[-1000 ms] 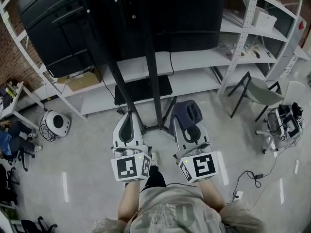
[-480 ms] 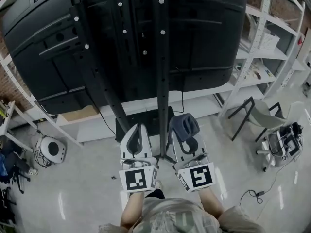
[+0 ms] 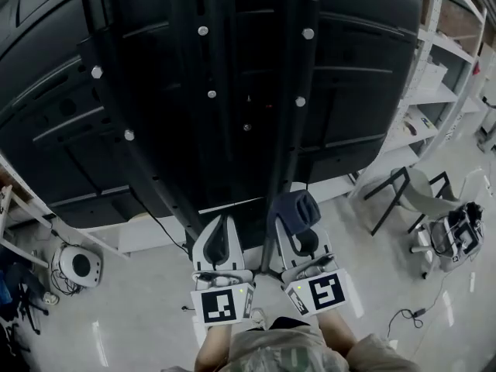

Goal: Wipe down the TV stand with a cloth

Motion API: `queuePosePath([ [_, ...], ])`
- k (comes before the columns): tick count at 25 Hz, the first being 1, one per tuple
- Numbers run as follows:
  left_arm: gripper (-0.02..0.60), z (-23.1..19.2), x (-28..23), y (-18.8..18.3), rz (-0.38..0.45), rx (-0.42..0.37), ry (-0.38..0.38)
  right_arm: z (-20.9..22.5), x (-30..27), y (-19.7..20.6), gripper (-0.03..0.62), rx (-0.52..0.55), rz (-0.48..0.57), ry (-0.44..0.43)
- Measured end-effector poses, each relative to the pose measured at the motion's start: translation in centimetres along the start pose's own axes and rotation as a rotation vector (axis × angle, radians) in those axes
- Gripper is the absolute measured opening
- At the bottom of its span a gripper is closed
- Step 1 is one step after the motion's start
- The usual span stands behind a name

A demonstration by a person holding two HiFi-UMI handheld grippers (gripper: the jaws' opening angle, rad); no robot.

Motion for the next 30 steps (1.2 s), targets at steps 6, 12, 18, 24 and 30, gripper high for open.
queuePosePath([
  [6,0.015,0.2,-1.6,0.6,-0.032,0.008,0.005,1.0,-1.2,0.1,0.057,0.013,-0.016,-0.011],
  [12,0.015,1.7,-1.5,0.3,-0.028,0.003,0.016,1.4,-0.5,0.2,0.057,0.019,-0.023,-0.033],
  [18,0.015,2.0,-1.1,0.0,-0.021,0.017,0.019,1.3,0.0,0.1,0.057,0.012,-0.018,-0.038],
  [24,0.015,1.7,-0.2,-0.3,-0.015,0.028,0.013,1.4,0.4,-0.4,0.057,-0.036,0.0,-0.039],
  [30,0.015,1.3,0.0,-1.7,-0.011,-0.006,0.021,1.6,-0.6,-6.4,0.057,0.183,0.057,-0.014],
])
Point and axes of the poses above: the fingertips, and each gripper's own axes: x backward along the fingers, z to its right, y out of its underside, the point moved 5 cm from there along x, backward along the fingers, and after that the axes turned 9 degrees about -x, right-handed, at the moved point
